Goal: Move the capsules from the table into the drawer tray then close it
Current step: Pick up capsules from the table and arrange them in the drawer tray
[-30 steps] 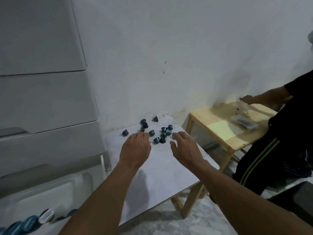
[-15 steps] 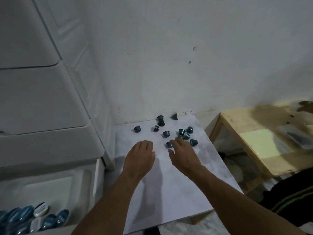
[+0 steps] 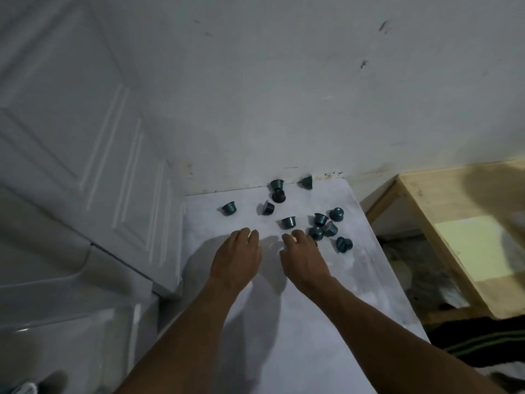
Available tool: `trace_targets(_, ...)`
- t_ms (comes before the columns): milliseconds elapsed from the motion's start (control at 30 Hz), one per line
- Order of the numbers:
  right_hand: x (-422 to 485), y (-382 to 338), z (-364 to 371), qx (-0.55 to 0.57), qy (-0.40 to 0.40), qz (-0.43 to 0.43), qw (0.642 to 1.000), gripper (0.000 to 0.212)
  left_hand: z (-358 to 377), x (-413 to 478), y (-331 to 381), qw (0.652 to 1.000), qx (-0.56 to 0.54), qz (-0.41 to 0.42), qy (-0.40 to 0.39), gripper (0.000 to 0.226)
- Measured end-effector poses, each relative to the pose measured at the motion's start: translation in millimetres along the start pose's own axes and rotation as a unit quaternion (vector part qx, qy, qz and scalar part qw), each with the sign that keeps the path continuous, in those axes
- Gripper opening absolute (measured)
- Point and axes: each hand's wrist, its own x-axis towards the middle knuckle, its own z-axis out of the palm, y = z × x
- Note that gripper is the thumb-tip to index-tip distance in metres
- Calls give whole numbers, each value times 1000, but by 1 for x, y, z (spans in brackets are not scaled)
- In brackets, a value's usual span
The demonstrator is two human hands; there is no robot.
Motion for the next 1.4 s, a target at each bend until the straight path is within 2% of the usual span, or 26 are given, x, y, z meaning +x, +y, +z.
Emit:
trace_targets(167,19,-1,10,1,-36,-4,999,35,22,6,-12,995,-22,-47,-88,34)
trace_targets(300,33,-3,13,3,-43,-12,999,31,33,13,-20,992,-50,-43,-107,40)
trace_targets(367,36,-2,15,-8,-42,-30,999,29,36,15,-20,991,-63,-45,-105,36)
trace_targets(467,35,2,17,-28,-16,-58,998,28,38,14,-21,993,-63,-46,-88,17)
trace_targets(567,35,5,10,-46,10,-25,999,27,41,10,-24,991,-74,-61,-89,23)
trace_targets(700,36,10,11,-49,-33,2,998,29,45,7,-23,988,-89,-53,-116,26)
trace_targets(800,36,8,14,-40,-26,14,999,29,40,8,-18,988,-93,-39,-119,27)
trace_targets(900,34,5,15,-22,-18,27,999,23,41,8,-20,986,-68,22,-153,27)
trace_targets(1000,34,4,17,-15,-21,31,999,17,46,9,-26,976,-95,-1,-197,23)
trace_targets(1100,33,3,15,-14,-32,32,999,14,35,8,-26,971,-147,-88,-170,16)
trace_targets(1267,28,-8,3,20,-47,38,998,16,24,2,-17,962,-208,-144,-103,37)
trace_targets(1400,20,-16,-14,67,-35,25,997,36,5,-1,-10,957,-213,-176,-87,52)
